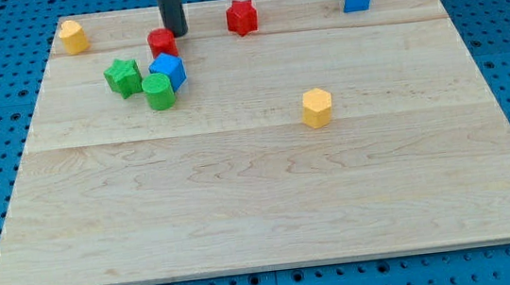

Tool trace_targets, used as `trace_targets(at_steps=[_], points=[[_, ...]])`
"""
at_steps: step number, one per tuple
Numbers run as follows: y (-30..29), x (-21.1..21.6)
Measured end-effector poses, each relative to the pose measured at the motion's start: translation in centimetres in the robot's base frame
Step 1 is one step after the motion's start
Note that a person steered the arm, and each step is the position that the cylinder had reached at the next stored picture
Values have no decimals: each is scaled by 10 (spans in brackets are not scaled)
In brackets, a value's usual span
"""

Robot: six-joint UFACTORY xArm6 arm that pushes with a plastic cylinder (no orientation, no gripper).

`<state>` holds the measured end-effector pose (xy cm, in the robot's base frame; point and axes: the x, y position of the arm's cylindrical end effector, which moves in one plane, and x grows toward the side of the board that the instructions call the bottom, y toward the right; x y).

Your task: Slide the group of blocks to the left of the yellow hexagon

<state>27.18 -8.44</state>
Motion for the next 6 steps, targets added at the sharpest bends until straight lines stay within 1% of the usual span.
trace_targets(at_steps=[1, 2, 3, 4, 5, 6], points=[[1, 22], [1, -2], [-24, -15], [-43, 41], [-53, 57], [-54, 22]])
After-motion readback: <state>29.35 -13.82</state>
